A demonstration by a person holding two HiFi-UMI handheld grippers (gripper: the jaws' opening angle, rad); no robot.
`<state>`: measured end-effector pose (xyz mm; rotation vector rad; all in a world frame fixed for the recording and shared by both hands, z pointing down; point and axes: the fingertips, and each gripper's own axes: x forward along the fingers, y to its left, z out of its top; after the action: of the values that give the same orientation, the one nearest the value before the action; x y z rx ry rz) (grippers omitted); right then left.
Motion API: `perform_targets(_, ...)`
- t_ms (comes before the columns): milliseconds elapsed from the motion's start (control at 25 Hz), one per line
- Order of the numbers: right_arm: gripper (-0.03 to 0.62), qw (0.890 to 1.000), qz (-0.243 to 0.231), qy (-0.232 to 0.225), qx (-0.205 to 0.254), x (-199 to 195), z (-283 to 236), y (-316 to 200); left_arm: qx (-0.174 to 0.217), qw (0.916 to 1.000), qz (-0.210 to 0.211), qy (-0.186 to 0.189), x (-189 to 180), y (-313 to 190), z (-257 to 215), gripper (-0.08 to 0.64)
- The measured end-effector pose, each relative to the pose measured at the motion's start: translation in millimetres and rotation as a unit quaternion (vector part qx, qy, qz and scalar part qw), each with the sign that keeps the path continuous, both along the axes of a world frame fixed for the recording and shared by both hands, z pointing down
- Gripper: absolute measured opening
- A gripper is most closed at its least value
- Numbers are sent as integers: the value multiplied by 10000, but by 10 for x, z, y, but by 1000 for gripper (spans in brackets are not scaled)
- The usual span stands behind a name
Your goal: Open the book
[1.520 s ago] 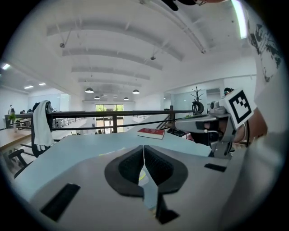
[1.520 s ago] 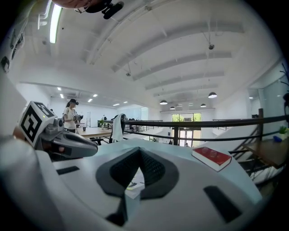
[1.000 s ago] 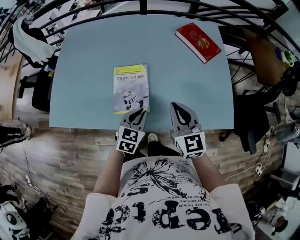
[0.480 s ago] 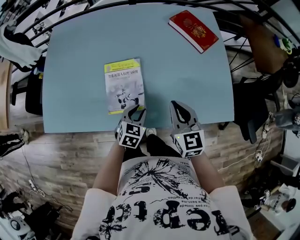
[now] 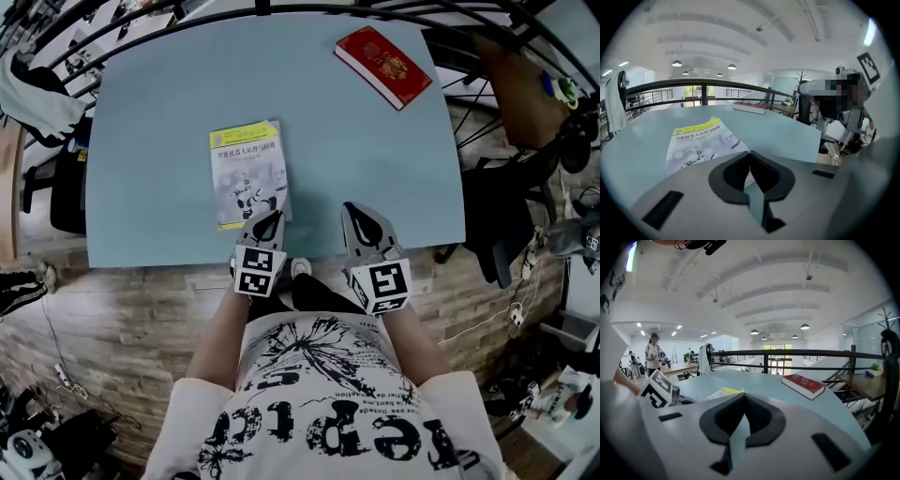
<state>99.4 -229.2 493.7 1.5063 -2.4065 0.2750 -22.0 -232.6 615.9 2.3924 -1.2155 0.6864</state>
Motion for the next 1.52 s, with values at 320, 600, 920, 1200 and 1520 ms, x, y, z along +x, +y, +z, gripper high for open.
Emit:
perform_targets(320, 9, 9995, -293, 22, 113, -490, -140, 5, 678, 9937, -379, 805, -499, -5, -638, 20)
perform_targets(600, 9, 9976, -669, 3, 161, -1232, -234, 37, 915, 9833, -1057, 1163, -1390, 128, -912, 20)
perform_targets(920, 9, 9959, -902, 2, -18, -1898, -114, 121, 450, 9725, -1886, 1293, -2268, 296, -593, 21)
perform_targets(1200, 9, 9958, -875, 63, -252, -2221, 83, 229, -47, 9720, -2149, 951, -2798, 320, -79, 23)
perform_targets(1520, 9, 9975, -526, 100, -467, -2286, 271, 311, -674, 9694, -2185, 889, -3054, 283, 323, 23)
